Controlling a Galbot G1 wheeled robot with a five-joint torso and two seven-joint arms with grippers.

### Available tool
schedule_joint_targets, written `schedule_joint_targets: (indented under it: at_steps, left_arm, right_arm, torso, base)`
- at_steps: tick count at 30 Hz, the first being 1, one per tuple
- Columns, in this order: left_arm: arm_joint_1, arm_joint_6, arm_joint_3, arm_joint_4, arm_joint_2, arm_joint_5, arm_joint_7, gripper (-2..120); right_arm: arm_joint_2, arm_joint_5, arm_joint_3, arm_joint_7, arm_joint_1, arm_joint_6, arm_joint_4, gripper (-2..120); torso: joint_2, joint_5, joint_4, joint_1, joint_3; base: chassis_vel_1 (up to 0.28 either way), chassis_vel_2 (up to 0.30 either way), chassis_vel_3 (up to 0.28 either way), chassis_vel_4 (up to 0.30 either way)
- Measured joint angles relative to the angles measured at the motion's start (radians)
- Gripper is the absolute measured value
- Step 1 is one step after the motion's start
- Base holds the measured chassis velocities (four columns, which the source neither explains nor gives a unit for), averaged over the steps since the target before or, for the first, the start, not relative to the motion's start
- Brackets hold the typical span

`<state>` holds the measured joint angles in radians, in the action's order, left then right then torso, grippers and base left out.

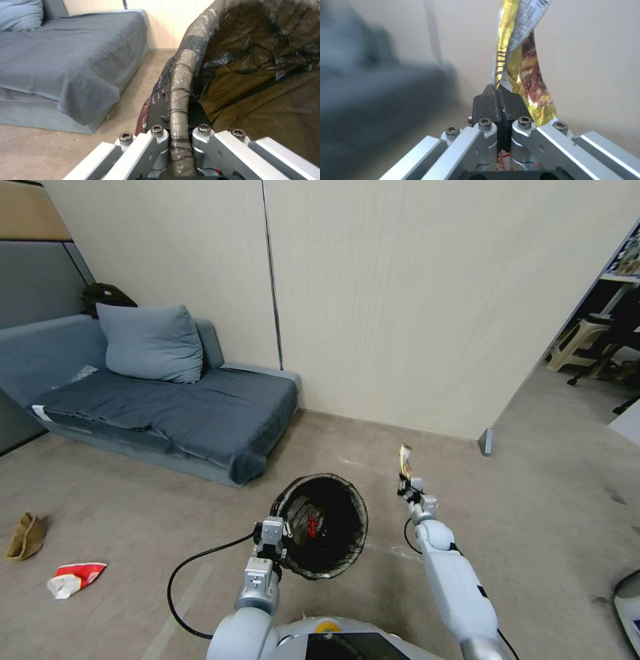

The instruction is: Pick up the trash bin, then pick up the garbage from the floor and place it into the trash bin.

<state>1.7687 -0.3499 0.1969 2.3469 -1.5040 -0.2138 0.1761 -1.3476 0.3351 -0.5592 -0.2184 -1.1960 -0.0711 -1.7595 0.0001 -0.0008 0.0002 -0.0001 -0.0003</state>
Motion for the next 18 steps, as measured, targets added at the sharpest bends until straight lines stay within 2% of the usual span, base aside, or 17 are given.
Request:
schedule_joint_targets:
  at_steps: [1, 2, 3, 4, 6, 7, 9, 13, 18]
  left_arm:
    - [-0.001, 0.000, -0.003, -0.003, 0.000, 0.001, 0.000, 1]
    - [-0.001, 0.000, -0.003, -0.003, 0.000, 0.001, 0.000, 1]
    - [-0.001, 0.000, -0.006, -0.006, 0.001, 0.002, 0.000, 1]
    - [-0.003, 0.000, -0.009, -0.008, 0.001, 0.002, 0.000, 1]
    - [-0.003, 0.000, -0.012, -0.010, 0.002, 0.004, -0.001, 1]
    - [-0.003, 0.000, -0.012, -0.010, 0.002, 0.004, -0.001, 1]
    - [-0.004, 0.000, -0.012, -0.012, 0.002, 0.005, -0.001, 1]
    - [-0.007, 0.000, -0.014, -0.014, 0.002, 0.008, -0.002, 1]
    - [-0.013, 0.000, -0.013, -0.015, 0.000, 0.012, -0.003, 1]
  right_arm:
    - [0.004, 0.056, 0.011, -0.050, -0.042, -0.010, -0.085, 0]
    - [0.004, 0.056, 0.011, -0.050, -0.042, -0.010, -0.085, 0]
    - [0.009, 0.107, 0.026, -0.124, -0.085, -0.024, -0.163, 0]
    - [0.015, 0.131, 0.044, -0.170, -0.111, -0.037, -0.213, 0]
    - [0.034, 0.157, 0.099, -0.220, -0.164, -0.046, -0.309, 0]
    - [0.034, 0.157, 0.099, -0.220, -0.164, -0.046, -0.309, 0]
    - [0.049, 0.161, 0.158, -0.225, -0.200, -0.046, -0.366, 0]
    - [0.065, 0.139, 0.249, -0.218, -0.246, -0.051, -0.399, 0]
    - [0.069, 0.078, 0.329, -0.214, -0.308, -0.068, -0.378, 0]
  torso:
    - [0.000, 0.0001, -0.0004, 0.000, 0.000]
    - [0.000, 0.0001, -0.0004, 0.000, 0.000]
    - [0.000, 0.0013, -0.0005, 0.000, 0.000]
    - [0.000, 0.0001, -0.0004, 0.000, 0.000]
    - [0.000, 0.0006, -0.0003, 0.000, 0.000]
    - [0.000, 0.0006, -0.0003, 0.000, 0.000]
    - [0.000, 0.0007, -0.0003, 0.000, 0.000]
    - [0.000, 0.0008, -0.0001, 0.000, 0.000]
    - [0.000, 0.0008, -0.0003, 0.000, 0.000]
  base:
    - [0.000, 0.000, 0.000, 0.000]
    - [0.000, 0.000, 0.000, 0.000]
    - [0.000, 0.000, 0.000, 0.000]
    - [0.000, 0.000, 0.000, 0.000]
    - [0.000, 0.000, 0.000, 0.000]
    - [0.000, 0.000, 0.000, 0.000]
    - [0.000, 0.000, 0.000, 0.000]
    - [0.000, 0.000, 0.000, 0.000]
    - [0.000, 0.000, 0.000, 0.000]
